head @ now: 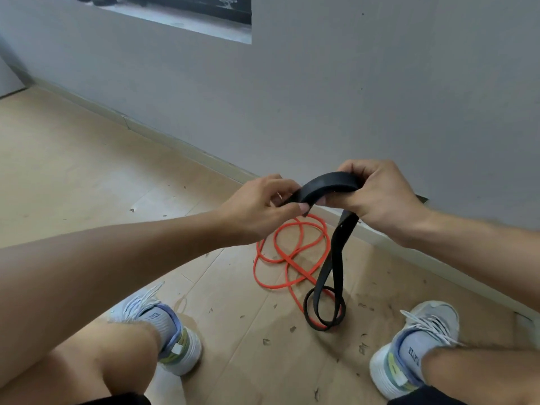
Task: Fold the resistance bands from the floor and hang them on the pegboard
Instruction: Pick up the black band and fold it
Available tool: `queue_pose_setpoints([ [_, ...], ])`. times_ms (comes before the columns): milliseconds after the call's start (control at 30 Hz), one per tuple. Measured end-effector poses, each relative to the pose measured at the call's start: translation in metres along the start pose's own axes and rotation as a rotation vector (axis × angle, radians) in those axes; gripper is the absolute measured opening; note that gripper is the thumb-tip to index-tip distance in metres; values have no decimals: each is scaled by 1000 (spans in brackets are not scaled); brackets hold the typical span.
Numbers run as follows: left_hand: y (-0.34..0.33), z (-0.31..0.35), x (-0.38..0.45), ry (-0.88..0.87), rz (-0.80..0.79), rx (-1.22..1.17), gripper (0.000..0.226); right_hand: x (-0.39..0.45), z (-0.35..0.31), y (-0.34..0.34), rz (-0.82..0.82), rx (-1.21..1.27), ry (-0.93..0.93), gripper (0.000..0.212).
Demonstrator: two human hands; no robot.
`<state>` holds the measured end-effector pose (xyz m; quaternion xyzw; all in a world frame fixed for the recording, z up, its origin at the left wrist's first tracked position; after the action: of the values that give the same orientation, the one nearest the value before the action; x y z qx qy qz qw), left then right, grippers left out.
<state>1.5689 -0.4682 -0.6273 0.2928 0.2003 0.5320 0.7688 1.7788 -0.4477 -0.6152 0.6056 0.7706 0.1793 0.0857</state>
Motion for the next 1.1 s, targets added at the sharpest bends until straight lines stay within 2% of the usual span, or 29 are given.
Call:
queue_pose_setpoints([
  [100, 2, 3, 2, 12, 2, -1, 21, 0, 0, -2, -15, 21, -1, 26],
  [233, -2, 9, -2, 55, -47, -148, 52, -2, 1, -4, 2, 19, 34, 26],
  [400, 1, 14, 0, 59, -35, -195, 34, -3, 0, -8, -27, -150, 44, 31],
  [467, 7, 13, 0, 56, -31, -194, 26, -3, 1, -8, -106, -206, -60, 39],
  [533, 12, 11, -2, 40, -50, -203, 19, -5, 4, -9, -273, -261, -146, 39],
  [600, 14, 11, -5, 24, -90, -213, 17, -9, 4, -12, -421, -296, -159, 33],
  [700, 17, 12, -8, 11, -119, -256, 22, -12, 2, -16, -527, -273, -154, 22],
  [867, 31, 10, -6, 42, -13, -415, 23, -11, 12, -18, -559, -322, -174, 45],
  [1000, 42, -1, -5, 117, 15, -393, 23, -7, 13, -10, -444, -280, -157, 35],
  [1100, 43, -10, -8, 156, -56, -277, 30, -5, 4, -5, -354, -213, -120, 44],
])
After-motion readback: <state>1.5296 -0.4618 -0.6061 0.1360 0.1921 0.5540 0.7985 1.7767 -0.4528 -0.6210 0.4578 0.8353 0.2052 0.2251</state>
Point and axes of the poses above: each hand's wrist, its own x-axis towards the middle knuckle, its own y-axis out of the back of the hand, z = x × y, the point moved 1 cm from there along x, towards the middle knuckle, and after that the axes turned 1 degree about x, right-handed, at the moved point
